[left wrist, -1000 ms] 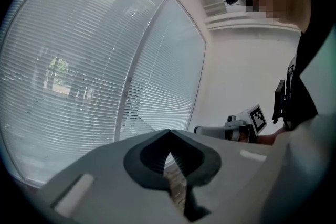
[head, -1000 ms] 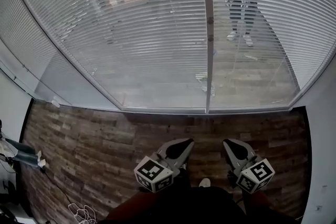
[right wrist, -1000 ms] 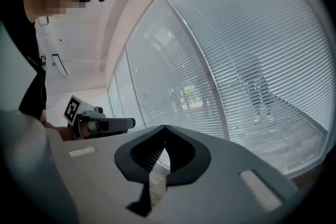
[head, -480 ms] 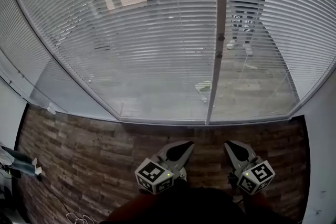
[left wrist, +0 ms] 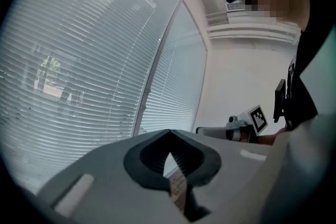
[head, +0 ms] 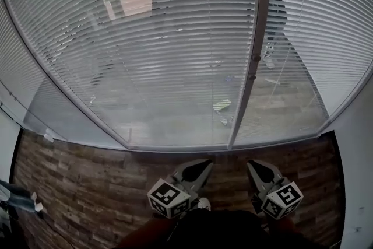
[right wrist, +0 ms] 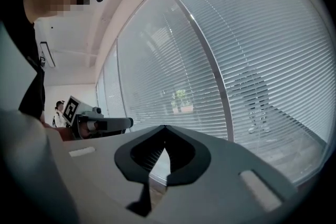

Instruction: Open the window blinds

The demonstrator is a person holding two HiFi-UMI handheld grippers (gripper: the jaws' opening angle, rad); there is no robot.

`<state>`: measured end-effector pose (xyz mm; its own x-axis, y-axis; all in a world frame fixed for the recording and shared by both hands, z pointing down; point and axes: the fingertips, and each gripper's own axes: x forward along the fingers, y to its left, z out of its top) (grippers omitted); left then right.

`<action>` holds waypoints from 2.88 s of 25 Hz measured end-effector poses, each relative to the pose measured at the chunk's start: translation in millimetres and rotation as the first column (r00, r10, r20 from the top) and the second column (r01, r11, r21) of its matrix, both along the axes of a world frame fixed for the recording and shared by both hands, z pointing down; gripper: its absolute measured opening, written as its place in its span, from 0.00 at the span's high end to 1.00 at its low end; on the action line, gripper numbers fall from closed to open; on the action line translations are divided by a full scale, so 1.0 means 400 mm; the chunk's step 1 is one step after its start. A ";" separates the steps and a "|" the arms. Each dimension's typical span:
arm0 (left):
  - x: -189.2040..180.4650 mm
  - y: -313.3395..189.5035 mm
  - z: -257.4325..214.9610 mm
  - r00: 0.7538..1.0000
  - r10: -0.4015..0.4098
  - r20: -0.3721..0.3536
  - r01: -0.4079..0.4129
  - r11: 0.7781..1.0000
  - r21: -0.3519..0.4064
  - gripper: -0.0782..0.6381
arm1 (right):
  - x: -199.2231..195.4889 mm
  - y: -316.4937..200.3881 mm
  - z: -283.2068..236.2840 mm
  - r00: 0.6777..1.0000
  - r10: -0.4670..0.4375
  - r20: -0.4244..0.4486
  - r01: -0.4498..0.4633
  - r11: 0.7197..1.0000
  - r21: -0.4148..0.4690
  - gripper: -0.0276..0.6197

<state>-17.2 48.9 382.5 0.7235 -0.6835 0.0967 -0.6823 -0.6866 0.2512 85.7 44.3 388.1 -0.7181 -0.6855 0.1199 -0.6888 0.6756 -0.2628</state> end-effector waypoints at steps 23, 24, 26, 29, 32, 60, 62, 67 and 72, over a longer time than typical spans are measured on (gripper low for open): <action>-0.141 -0.148 0.084 0.995 0.067 -0.071 -0.071 0.996 -0.061 0.89 | -0.145 -0.135 0.053 0.996 0.046 -0.074 -0.052 0.995 -0.080 0.92; -0.134 -0.161 0.082 0.996 0.059 -0.071 -0.063 0.996 -0.058 0.89 | -0.138 -0.150 0.053 0.997 0.039 -0.072 -0.045 0.996 -0.079 0.92; -0.121 -0.196 0.080 0.997 0.033 -0.072 -0.038 0.997 -0.065 0.89 | -0.125 -0.188 0.054 0.997 0.018 -0.069 -0.024 0.996 -0.089 0.92; -0.116 -0.227 0.081 0.997 0.000 -0.074 -0.007 0.996 -0.089 0.89 | -0.125 -0.222 0.047 0.997 -0.011 -0.071 0.003 0.995 -0.101 0.92; -0.129 -0.201 0.078 0.997 0.003 -0.071 -0.008 0.997 -0.077 0.89 | -0.150 -0.209 0.033 0.998 -0.025 -0.064 0.019 0.996 -0.088 0.92; 0.032 -0.476 0.011 0.983 -0.171 -0.071 0.172 0.985 0.013 0.89 | 0.000 -0.499 0.023 0.975 -0.217 -0.058 0.214 0.976 -0.040 0.92; 0.046 -0.479 0.046 0.982 -0.183 -0.038 0.183 0.983 0.004 0.89 | 0.011 -0.509 0.063 0.973 -0.229 -0.037 0.228 0.973 -0.048 0.92; 0.121 -0.424 0.053 0.978 -0.210 -0.016 0.210 0.978 -0.009 0.89 | 0.080 -0.463 0.059 0.964 -0.265 -0.004 0.265 0.964 -0.036 0.92; 0.139 -0.375 0.054 0.977 -0.214 0.007 0.214 0.977 -0.018 0.89 | 0.088 -0.421 0.087 0.961 -0.276 0.009 0.276 0.960 -0.052 0.92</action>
